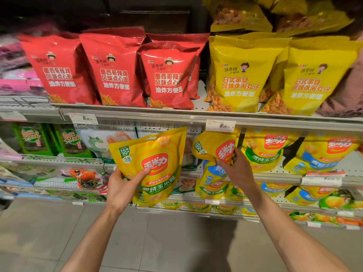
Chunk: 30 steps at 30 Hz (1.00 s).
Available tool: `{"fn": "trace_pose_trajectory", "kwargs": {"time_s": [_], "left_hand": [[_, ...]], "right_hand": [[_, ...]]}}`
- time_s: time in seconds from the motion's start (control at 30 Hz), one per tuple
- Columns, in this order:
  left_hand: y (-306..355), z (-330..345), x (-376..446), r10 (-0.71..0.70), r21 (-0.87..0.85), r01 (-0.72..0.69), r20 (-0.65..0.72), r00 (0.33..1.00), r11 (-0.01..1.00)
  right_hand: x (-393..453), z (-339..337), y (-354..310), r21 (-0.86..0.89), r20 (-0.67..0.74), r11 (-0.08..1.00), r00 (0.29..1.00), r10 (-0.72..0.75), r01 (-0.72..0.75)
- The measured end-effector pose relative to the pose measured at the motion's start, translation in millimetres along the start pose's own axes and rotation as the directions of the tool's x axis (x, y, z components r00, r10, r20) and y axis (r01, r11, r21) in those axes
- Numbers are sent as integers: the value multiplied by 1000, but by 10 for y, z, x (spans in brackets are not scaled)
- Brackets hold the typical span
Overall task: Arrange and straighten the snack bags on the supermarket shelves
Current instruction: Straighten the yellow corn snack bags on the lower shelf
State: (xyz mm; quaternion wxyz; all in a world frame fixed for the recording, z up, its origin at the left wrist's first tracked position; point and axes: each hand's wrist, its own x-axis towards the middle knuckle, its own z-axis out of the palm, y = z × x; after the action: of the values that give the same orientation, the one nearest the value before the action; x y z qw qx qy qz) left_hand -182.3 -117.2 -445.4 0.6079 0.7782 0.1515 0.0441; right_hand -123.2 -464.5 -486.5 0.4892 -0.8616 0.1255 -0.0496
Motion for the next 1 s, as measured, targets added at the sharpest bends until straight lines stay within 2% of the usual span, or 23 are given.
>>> {"fn": "trace_pose_trajectory", "kwargs": {"time_s": [0.27, 0.5, 0.77, 1.0], "left_hand": [[-18, 29, -23, -1, -11, 1, 10, 1000, 1000], [25, 217, -89, 5, -33, -3, 44, 999, 999], [151, 619, -157, 29, -39, -23, 144, 989, 999], [446, 1217, -296, 100, -93, -86, 153, 983, 992]], "right_hand": [[-206, -118, -76, 159, 127, 987, 992, -17, -3], [-465, -254, 184, 104, 275, 991, 960, 53, -84], [-777, -714, 474, 107, 239, 981, 962, 130, -160], [-878, -1246, 693, 119, 163, 982, 978, 128, -149]]}}
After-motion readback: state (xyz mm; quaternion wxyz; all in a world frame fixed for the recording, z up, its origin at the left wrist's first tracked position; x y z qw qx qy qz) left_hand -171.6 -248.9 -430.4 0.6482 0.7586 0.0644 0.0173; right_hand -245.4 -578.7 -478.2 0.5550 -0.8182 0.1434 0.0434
